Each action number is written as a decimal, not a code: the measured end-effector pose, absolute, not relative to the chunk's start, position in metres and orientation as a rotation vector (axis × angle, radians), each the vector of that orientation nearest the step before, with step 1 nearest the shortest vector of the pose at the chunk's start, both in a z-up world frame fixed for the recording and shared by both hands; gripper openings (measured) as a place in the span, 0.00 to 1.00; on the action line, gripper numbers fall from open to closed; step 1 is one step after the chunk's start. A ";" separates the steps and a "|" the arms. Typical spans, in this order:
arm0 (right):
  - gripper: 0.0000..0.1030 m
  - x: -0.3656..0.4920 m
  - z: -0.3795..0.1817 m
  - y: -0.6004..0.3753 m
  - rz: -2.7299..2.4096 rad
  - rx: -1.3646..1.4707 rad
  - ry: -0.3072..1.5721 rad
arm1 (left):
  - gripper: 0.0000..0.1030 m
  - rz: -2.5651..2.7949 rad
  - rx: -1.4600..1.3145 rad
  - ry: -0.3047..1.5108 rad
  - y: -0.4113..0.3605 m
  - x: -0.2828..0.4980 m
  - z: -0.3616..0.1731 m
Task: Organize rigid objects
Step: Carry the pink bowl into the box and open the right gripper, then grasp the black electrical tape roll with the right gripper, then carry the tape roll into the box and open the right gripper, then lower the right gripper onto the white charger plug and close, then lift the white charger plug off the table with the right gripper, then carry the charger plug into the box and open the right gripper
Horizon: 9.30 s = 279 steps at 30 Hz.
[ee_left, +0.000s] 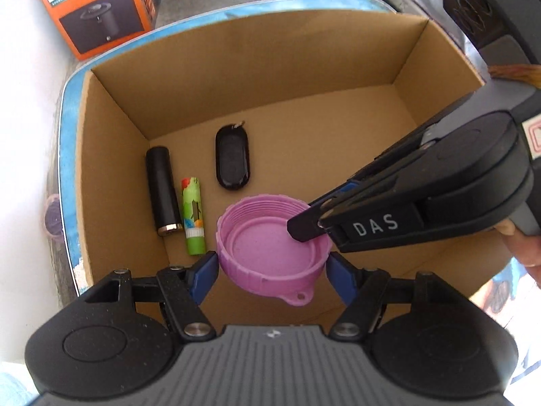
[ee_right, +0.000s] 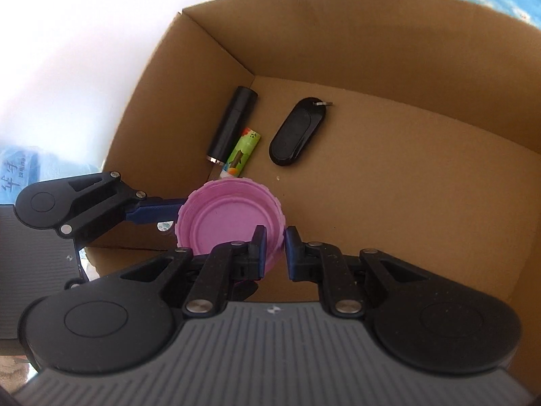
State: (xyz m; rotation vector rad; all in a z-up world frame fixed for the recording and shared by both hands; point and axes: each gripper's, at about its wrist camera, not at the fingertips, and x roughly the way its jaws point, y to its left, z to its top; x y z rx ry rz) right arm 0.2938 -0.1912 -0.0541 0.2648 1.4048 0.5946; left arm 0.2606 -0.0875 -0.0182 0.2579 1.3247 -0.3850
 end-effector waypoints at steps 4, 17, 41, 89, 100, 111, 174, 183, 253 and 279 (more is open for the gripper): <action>0.10 0.303 -0.069 -0.190 0.601 0.280 1.442 | 0.69 -0.383 0.264 1.344 -0.087 0.264 -0.020; 0.30 0.293 -0.049 -0.207 0.585 0.330 1.366 | 0.73 -0.407 0.117 1.230 -0.072 0.244 0.029; 0.34 0.051 -0.031 -0.230 0.604 0.374 0.896 | 0.79 -0.310 -0.007 1.019 -0.010 0.051 0.001; 0.16 0.043 0.055 -0.128 0.526 0.007 0.691 | 0.63 -0.345 0.279 0.660 -0.043 0.021 0.067; 0.16 0.174 0.079 -0.188 0.463 0.048 0.861 | 0.63 -0.461 0.176 0.918 -0.081 0.175 0.088; 0.16 0.285 0.001 -0.220 0.429 0.101 1.138 | 0.63 -0.463 0.144 1.232 -0.111 0.293 0.010; 0.38 0.035 -0.043 -0.286 0.375 0.658 0.772 | 0.68 -0.448 0.288 0.714 -0.129 0.025 -0.015; 0.27 0.073 -0.065 -0.274 0.362 0.669 0.846 | 0.42 -0.416 0.305 0.738 -0.138 0.039 -0.042; 0.24 0.056 -0.088 -0.298 0.287 0.767 0.929 | 0.30 -0.456 0.321 0.778 -0.172 0.045 -0.054; 0.26 0.066 0.048 -0.265 0.419 0.564 0.686 | 0.30 -0.454 0.327 0.596 -0.137 0.064 0.066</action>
